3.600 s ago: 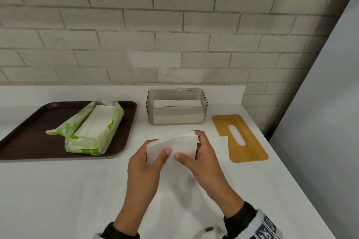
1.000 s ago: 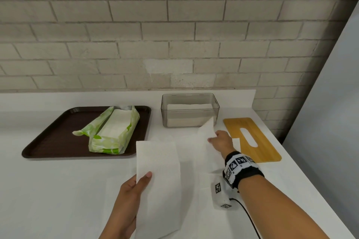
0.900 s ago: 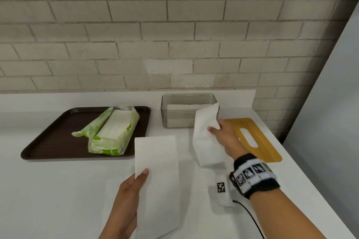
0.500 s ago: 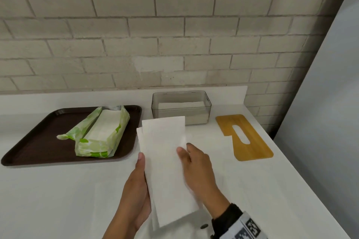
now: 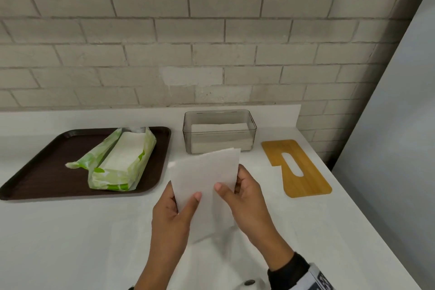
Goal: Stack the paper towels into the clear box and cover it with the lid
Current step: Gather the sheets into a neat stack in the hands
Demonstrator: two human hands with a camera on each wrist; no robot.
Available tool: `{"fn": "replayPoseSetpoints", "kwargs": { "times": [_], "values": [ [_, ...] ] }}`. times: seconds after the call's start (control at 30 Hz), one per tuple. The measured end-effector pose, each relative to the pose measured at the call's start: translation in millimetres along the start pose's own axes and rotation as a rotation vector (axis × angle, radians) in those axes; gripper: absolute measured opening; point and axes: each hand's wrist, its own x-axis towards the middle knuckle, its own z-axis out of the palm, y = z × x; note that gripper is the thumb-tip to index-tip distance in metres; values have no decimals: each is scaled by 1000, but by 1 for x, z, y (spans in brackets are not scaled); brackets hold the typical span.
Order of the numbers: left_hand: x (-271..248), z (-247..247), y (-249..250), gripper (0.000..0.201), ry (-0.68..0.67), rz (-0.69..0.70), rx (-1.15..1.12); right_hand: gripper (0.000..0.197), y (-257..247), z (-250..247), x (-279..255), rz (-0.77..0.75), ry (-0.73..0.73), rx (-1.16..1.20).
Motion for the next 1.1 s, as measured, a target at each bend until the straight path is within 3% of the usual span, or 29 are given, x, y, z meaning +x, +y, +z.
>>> {"fn": "replayPoseSetpoints", "kwargs": {
  "times": [0.13,0.23,0.33,0.43,0.5,0.63,0.73,0.9,1.1],
  "values": [
    [5,6,-5,36,14,14,34,30,7,3,-2,-4,-8,-75],
    [8,10,-3,21,58,-13,-31,32,14,-1,-2,42,-29,-76],
    [14,6,2,15,103,-80,-191,33,20,-11,-1,211,-190,-265],
    [22,-14,3,30,135,-84,-286,23,19,-32,0,284,-349,-464],
    [24,-31,0,29,130,-80,-203,14,12,-51,2,249,-307,-373],
    [20,-43,-20,25,82,-133,-58,13,12,-76,8,189,-9,-45],
    [14,-36,-32,27,51,-172,11,12,18,-70,5,140,67,112],
    [9,-23,-46,37,74,-214,43,15,29,-61,0,140,122,105],
    [7,-16,-56,45,108,-307,84,40,56,-63,-2,314,118,-47]
  ]
}}
